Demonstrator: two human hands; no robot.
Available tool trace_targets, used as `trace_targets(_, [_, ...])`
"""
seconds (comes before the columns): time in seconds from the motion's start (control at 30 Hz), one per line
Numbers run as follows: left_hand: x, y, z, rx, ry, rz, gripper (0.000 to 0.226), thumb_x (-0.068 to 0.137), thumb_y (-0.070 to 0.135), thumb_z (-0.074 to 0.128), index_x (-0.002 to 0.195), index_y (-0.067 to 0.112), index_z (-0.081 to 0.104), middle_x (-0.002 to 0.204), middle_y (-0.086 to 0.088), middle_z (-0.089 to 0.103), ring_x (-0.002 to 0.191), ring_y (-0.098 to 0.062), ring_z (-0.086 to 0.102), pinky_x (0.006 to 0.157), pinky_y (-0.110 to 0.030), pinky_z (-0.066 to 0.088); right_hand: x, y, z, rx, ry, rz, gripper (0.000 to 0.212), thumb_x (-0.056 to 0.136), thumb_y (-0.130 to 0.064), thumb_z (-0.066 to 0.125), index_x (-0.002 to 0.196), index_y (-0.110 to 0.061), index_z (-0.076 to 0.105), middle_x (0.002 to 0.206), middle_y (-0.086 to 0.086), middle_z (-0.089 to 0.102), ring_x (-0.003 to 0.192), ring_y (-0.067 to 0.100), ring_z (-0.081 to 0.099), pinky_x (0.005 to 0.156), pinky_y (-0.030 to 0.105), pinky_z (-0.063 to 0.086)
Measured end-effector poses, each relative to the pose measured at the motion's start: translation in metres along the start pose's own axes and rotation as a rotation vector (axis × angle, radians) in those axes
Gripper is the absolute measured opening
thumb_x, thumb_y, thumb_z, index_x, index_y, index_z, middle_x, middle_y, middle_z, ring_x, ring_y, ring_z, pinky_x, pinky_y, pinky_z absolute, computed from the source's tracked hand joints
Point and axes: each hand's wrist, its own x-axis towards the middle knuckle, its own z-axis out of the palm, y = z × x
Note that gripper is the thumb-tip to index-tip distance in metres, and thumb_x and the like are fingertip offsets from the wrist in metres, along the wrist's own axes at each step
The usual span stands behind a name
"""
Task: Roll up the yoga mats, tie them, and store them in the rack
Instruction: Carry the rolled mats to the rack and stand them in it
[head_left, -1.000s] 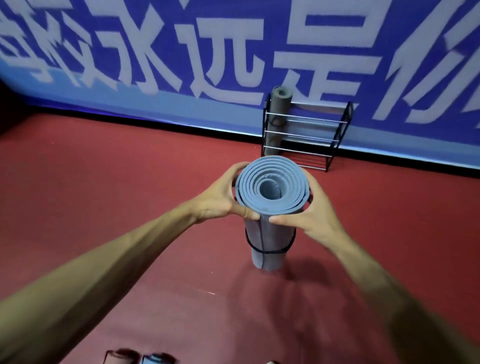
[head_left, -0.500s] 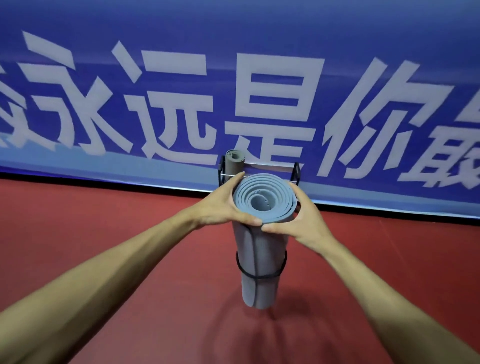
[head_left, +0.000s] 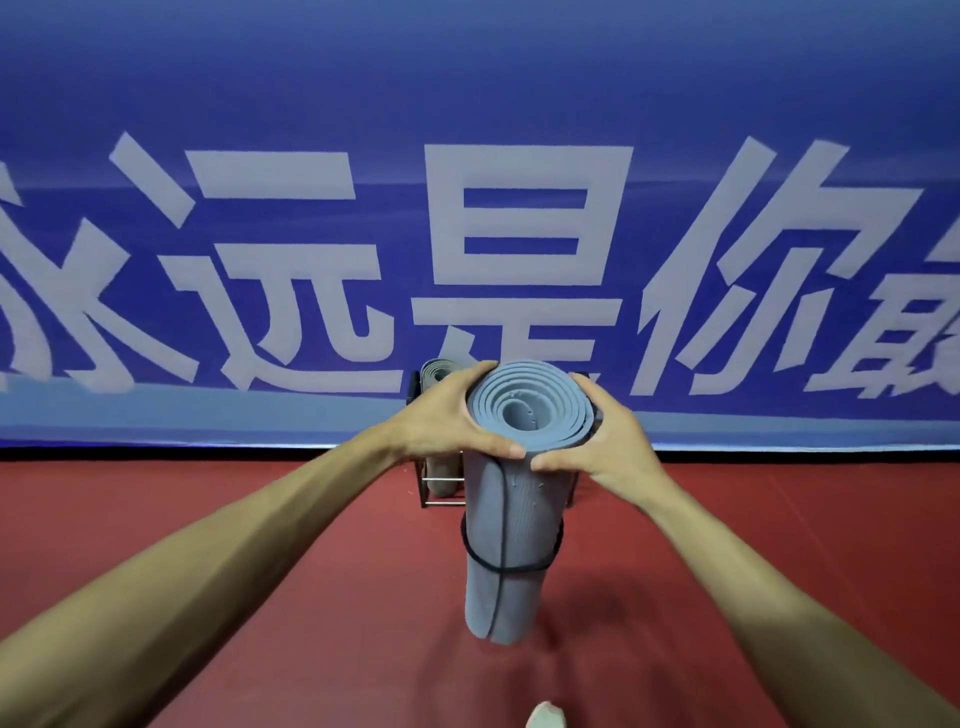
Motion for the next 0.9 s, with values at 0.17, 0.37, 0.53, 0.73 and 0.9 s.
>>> trace_targets(0.17, [0.098, -0.021, -0.024, -0.026, 0.009, -0.093, 0.098, 0.06, 0.011, 0.09, 0.141, 0.018, 0.035, 0.124, 0.018, 0.057, 0.113, 0.007, 0.055, 0.094, -0.012, 0.045, 0.1, 0.037, -0.024, 0.011, -0.038, -0.005, 0.09, 0.039, -0.035, 0.095, 0.121, -0.036, 0.059, 0.108, -0.018, 0.069, 0.105, 0.002, 0.063, 0.095, 0.034, 0.051])
trace_targets(0.37, [0.206, -0.019, -0.053, -0.019, 0.094, -0.11, 0.071, 0.062, 0.007, 0.088, 0.112, 0.038, 0.049, 0.104, 0.028, 0.064, 0.101, 0.014, 0.058, 0.082, -0.005, 0.043, 0.216, 0.065, -0.056, 0.029, -0.065, 0.012, 0.097, 0.04, -0.032, 0.097, 0.128, -0.032, 0.056, 0.112, -0.016, 0.068, 0.109, -0.002, 0.059, 0.098, 0.027, 0.048])
trace_targets(0.53, [0.271, -0.028, -0.08, -0.046, 0.144, -0.098, 0.087, 0.059, 0.011, 0.09, 0.131, 0.03, 0.047, 0.111, 0.025, 0.061, 0.102, 0.016, 0.056, 0.082, -0.005, 0.044, 0.29, 0.079, -0.063, 0.043, -0.075, 0.003, 0.086, 0.044, -0.021, 0.097, 0.114, -0.047, 0.054, 0.107, -0.027, 0.066, 0.105, -0.01, 0.057, 0.089, 0.018, 0.047])
trace_targets(0.73, [0.342, -0.051, -0.128, -0.033, 0.151, -0.018, 0.073, 0.063, 0.001, 0.086, 0.113, 0.039, 0.049, 0.107, 0.024, 0.06, 0.095, 0.02, 0.056, 0.079, -0.002, 0.043, 0.377, 0.086, -0.056, -0.028, -0.091, -0.027, 0.092, 0.043, -0.035, 0.096, 0.125, -0.039, 0.054, 0.114, -0.022, 0.065, 0.11, -0.003, 0.057, 0.093, 0.025, 0.048])
trace_targets(0.9, [0.394, -0.065, -0.176, -0.043, 0.086, 0.023, 0.069, 0.064, 0.004, 0.086, 0.111, 0.038, 0.048, 0.105, 0.025, 0.059, 0.094, 0.021, 0.055, 0.075, -0.001, 0.042, 0.442, 0.082, -0.048, -0.055, -0.078, -0.012, 0.083, 0.048, -0.026, 0.096, 0.117, -0.044, 0.052, 0.109, -0.024, 0.065, 0.102, -0.012, 0.057, 0.079, 0.004, 0.044])
